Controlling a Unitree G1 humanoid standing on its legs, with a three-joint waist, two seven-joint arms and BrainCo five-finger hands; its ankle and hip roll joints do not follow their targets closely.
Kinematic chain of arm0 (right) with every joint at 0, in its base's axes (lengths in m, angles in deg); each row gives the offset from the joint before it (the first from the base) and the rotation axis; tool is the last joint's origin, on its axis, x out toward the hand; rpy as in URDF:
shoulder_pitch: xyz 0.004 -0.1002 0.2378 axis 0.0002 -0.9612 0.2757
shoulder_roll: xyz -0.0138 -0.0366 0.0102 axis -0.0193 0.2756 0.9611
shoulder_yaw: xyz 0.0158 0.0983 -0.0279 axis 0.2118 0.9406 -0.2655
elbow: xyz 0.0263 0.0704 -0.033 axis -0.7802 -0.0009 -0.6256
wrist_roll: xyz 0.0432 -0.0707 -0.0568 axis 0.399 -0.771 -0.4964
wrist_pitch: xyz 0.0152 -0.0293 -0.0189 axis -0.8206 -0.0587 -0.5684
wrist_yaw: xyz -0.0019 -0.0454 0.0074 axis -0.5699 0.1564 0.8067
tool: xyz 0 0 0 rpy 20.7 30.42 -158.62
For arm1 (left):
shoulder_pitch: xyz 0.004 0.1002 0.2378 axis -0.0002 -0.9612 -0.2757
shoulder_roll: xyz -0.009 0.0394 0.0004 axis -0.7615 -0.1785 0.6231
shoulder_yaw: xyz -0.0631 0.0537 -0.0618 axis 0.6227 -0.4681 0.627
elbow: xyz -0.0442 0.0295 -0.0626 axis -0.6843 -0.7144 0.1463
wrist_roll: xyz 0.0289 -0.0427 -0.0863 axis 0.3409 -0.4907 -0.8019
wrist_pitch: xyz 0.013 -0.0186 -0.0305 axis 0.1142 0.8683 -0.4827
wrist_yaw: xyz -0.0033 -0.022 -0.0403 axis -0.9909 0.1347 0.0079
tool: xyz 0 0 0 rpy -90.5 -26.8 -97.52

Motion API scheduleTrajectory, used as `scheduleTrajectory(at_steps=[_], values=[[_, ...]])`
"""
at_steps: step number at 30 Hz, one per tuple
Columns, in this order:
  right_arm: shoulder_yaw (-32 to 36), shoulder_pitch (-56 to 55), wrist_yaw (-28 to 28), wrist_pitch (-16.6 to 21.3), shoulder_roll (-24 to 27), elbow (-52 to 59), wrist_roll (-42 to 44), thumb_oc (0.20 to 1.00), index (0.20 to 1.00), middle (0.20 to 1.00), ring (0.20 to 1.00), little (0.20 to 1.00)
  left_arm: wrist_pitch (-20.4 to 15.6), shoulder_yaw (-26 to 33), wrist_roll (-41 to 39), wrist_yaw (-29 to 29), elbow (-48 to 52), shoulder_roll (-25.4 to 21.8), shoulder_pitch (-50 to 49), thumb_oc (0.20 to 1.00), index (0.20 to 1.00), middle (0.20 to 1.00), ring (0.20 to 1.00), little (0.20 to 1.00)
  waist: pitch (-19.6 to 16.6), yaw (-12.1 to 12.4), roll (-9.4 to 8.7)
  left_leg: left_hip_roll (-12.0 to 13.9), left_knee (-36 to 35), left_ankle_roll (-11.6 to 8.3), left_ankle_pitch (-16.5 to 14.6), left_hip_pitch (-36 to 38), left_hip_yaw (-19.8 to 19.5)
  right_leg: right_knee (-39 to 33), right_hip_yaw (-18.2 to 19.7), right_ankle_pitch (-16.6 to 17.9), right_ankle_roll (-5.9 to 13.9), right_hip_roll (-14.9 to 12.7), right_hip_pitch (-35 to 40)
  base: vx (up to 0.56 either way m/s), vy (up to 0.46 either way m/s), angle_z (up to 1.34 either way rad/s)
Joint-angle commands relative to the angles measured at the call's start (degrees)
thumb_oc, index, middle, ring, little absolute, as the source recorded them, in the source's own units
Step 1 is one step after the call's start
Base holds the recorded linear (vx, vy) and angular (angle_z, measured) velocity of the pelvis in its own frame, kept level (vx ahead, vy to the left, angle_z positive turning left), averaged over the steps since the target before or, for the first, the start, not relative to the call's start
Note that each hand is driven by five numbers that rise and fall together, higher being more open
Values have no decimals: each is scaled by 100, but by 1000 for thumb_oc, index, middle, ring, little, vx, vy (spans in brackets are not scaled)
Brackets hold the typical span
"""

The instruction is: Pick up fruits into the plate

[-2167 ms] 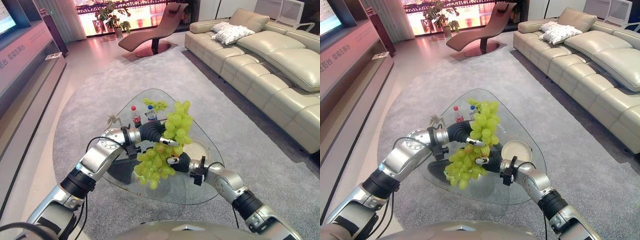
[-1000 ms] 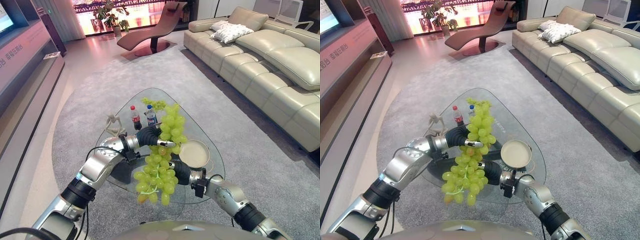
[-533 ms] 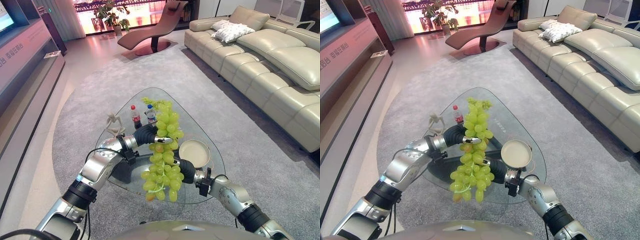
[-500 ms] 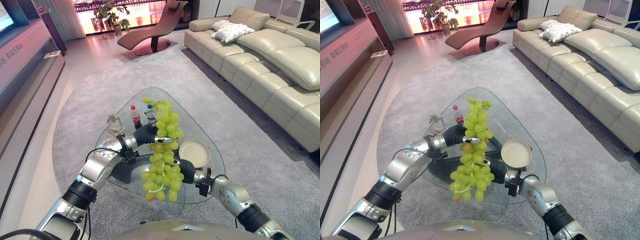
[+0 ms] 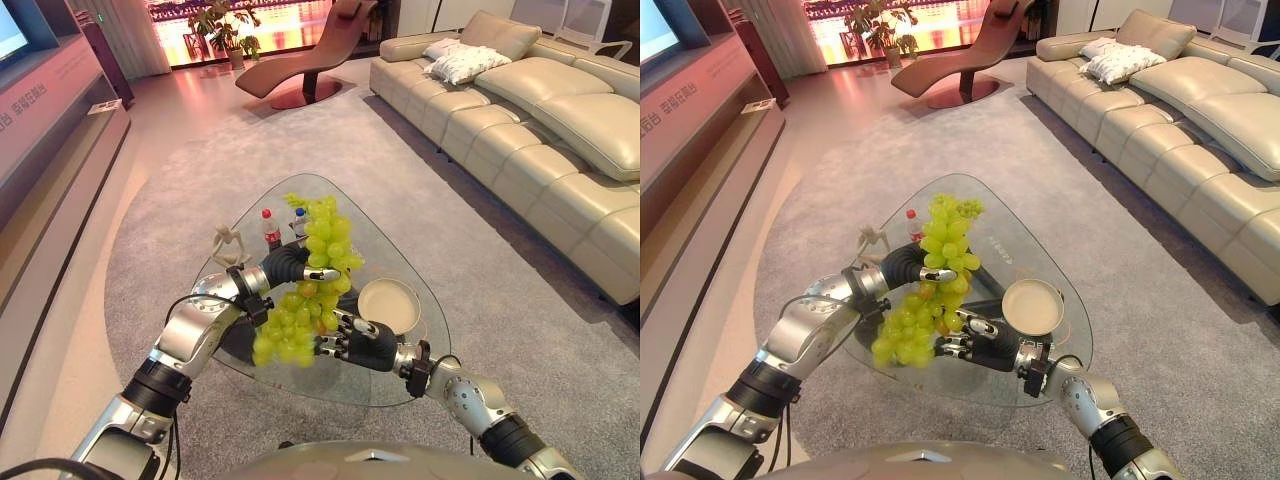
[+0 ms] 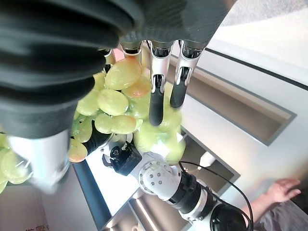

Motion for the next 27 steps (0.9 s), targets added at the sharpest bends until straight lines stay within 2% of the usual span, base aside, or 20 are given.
scheduleTrajectory(at_steps=[1,11,16,18,20,22,24,27], values=[[109,377,433,40,-579,681,568,1000,1000,1000,1000,1000,-356,169,-234,-112,-88,-17,393,200,200,200,200,200,220,38,-294,-230,44,164,-631,375,77,58,-94,46,105,-138,127,0,0,0],[-160,497,297,-38,-797,838,590,1000,1000,1000,1000,1000,-316,44,-281,-226,-5,170,527,200,200,200,200,200,235,60,-290,-240,44,169,-624,357,44,58,-80,39,103,-141,118,0,0,0],[-193,583,-42,274,-779,782,327,1000,1000,1000,1000,1000,-311,9,-352,-192,107,200,582,200,200,200,200,200,220,71,-296,-237,44,167,-628,366,45,58,-91,40,103,-147,125,0,0,0],[-61,660,-433,788,-589,727,-227,1000,1000,1000,1000,1000,-327,35,-427,-199,178,151,610,200,200,200,200,200,202,64,-312,-229,44,161,-625,365,62,58,-96,44,108,-150,123,16,-2,1],[180,762,-756,1129,-263,750,-625,1000,1000,1000,1000,1000,-359,76,-492,-203,229,63,622,200,200,200,200,200,207,43,-334,-225,44,155,-625,365,70,58,-88,56,109,-145,120,16,-3,1],[378,782,-901,1294,-33,803,-842,1000,1000,1000,1000,1000,-373,116,-534,-211,284,-15,613,200,200,200,200,200,215,26,-349,-222,44,150,-627,362,72,58,-82,63,109,-141,117,0,0,0],[805,790,-1049,1432,480,968,-1225,1000,1000,1000,1000,1000,-430,240,-601,-204,361,-163,554,200,200,200,200,200,234,-24,-382,-224,44,148,-633,354,70,58,-47,80,108,-133,99,0,0,0],[1127,718,-1060,1649,877,1035,-1638,1000,1000,1000,1000,1000,-496,374,-636,-201,398,-275,478,200,200,200,200,200,258,-73,-411,-223,44,149,-640,360,76,58,-8,98,110,-132,95,0,0,0]])
